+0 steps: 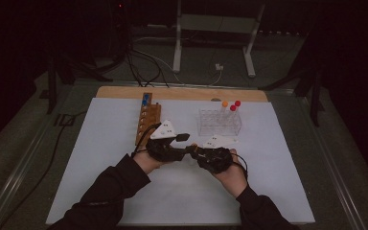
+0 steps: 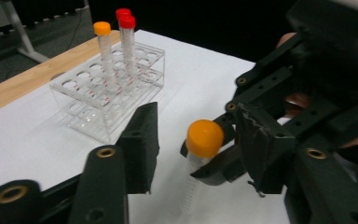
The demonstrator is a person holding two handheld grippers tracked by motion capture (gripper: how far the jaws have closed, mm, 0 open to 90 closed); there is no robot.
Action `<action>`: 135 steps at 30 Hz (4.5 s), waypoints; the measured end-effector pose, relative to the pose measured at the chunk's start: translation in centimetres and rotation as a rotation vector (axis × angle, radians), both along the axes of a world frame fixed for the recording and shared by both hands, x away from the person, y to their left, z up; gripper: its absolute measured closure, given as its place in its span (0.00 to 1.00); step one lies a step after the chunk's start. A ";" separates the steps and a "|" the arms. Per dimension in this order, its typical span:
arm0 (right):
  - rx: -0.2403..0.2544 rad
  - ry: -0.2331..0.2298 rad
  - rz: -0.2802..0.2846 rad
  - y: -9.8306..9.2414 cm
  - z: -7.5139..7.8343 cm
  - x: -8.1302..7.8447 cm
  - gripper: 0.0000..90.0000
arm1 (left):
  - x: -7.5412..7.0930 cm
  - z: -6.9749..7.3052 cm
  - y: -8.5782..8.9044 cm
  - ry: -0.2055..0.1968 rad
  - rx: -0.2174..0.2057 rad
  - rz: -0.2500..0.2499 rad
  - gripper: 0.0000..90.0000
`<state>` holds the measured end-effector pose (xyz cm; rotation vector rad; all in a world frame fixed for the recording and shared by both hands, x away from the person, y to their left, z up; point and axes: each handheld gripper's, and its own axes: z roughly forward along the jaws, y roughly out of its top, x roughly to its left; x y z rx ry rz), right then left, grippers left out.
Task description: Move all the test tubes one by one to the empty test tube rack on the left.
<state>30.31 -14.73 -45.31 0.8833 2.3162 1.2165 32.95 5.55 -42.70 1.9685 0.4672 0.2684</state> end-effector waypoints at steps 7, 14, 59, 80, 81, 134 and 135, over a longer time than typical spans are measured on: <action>0.006 -0.002 -0.002 -0.2 0.2 0.0 0.83 | 0.4 -0.6 -0.8 0.006 0.025 -0.020 0.67; 0.010 0.000 -0.007 -0.2 0.2 0.1 0.83 | 0.3 -0.6 -1.2 -0.002 0.032 -0.032 0.79; 0.155 -0.022 0.020 -1.7 1.2 0.1 0.00 | 5.8 6.4 9.0 -0.136 -0.013 0.291 0.80; 0.194 -0.037 0.030 -2.3 1.5 -0.1 0.00 | 10.5 4.2 11.4 -0.142 -0.008 0.485 0.80; 0.194 -0.037 0.027 -2.4 1.4 -0.1 0.00 | 10.6 4.0 11.4 -0.143 -0.001 0.488 0.80; 0.191 -0.073 -0.020 -4.1 5.5 2.7 0.00 | 6.7 0.3 12.2 -0.058 -0.057 0.409 0.14; 0.194 -0.069 -0.031 -4.3 5.8 3.1 0.00 | 6.1 0.4 12.3 -0.063 -0.069 0.394 0.07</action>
